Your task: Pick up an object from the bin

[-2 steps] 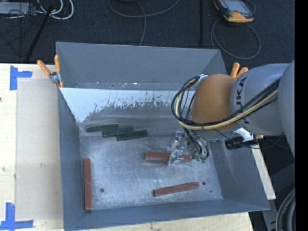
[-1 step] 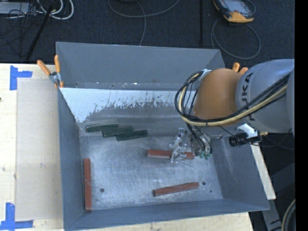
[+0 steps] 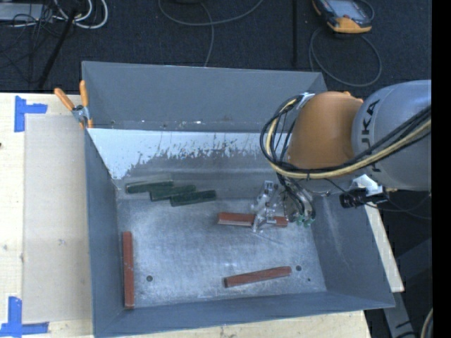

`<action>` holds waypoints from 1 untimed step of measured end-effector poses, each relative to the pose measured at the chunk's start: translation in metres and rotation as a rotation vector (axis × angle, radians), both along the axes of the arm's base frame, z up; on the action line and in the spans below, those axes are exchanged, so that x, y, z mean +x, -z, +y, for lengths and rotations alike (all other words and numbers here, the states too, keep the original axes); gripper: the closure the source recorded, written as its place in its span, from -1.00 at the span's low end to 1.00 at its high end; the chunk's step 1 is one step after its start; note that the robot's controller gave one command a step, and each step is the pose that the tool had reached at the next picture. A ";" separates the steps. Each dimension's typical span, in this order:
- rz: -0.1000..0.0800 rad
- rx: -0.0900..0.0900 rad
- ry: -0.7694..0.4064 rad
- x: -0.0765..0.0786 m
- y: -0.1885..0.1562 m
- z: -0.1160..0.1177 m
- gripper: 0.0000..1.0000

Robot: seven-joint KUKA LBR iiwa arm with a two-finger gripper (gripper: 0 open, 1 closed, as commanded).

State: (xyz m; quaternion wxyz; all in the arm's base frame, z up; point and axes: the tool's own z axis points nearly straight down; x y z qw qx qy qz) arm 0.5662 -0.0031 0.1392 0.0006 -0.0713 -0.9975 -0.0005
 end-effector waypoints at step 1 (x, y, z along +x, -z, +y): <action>-0.006 0.000 0.000 0.001 -0.010 0.000 1.00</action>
Offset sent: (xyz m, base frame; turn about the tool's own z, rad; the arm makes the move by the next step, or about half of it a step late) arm 0.0000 0.0000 0.0044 0.0000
